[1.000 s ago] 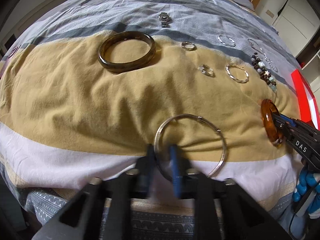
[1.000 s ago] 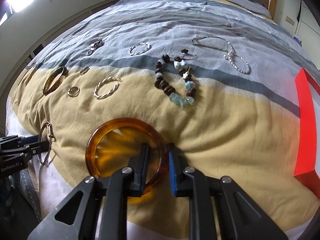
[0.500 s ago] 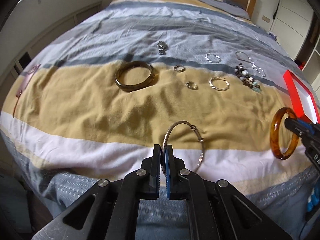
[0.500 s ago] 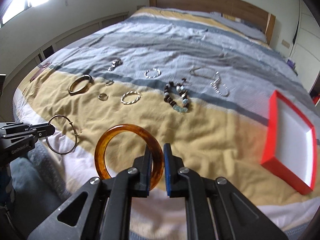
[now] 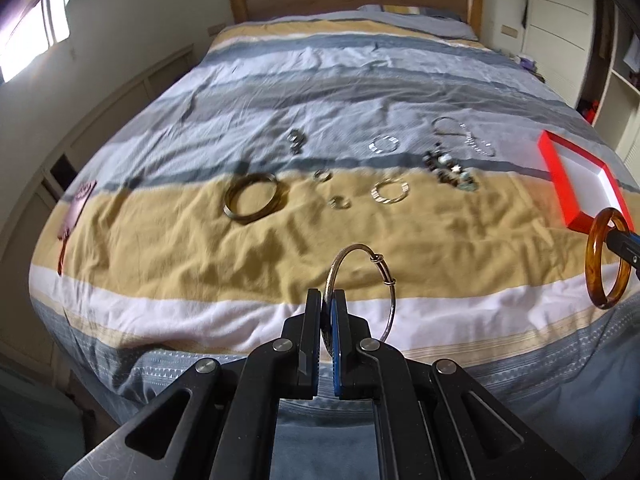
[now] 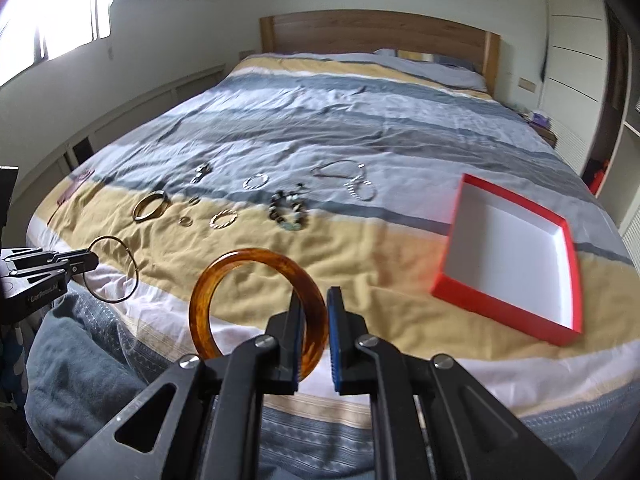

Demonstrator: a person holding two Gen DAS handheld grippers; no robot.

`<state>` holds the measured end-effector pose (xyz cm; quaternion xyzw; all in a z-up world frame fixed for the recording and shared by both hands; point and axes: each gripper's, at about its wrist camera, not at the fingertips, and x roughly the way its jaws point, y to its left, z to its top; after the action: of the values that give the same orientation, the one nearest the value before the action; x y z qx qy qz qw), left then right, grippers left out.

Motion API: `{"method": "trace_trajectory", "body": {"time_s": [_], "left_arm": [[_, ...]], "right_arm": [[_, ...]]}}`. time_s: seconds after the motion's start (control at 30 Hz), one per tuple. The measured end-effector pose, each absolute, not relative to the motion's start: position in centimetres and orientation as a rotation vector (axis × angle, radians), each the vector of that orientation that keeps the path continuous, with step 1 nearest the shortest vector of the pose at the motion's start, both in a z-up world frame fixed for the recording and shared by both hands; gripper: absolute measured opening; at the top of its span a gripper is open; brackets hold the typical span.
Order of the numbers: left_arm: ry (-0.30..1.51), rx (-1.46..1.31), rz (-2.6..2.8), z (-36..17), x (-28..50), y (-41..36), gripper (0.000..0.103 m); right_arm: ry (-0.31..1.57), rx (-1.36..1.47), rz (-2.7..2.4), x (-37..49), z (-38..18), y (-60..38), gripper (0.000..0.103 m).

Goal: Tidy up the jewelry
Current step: 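Carry the silver hoop and amber bangle over the red box with both tools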

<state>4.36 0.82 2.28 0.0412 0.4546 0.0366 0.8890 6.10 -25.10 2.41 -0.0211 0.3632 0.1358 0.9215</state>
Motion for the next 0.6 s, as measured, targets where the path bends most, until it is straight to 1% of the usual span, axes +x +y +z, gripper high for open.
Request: {"method": "trace_trajectory", "body": {"time_s": [0.27,0.6], "left_arm": [[0.902,0.130,-0.053,5.8,6.3,-5.4,0.005],[0.890,0.122,-0.362,7.6,12.9,-19.1,0.005]], "right_arm": [[0.699,0.013,0.189,6.5,4.4,-31.7,0.010],[0.715,0.066,0.035,10.2,4.1,-41.8,0.010]]}}
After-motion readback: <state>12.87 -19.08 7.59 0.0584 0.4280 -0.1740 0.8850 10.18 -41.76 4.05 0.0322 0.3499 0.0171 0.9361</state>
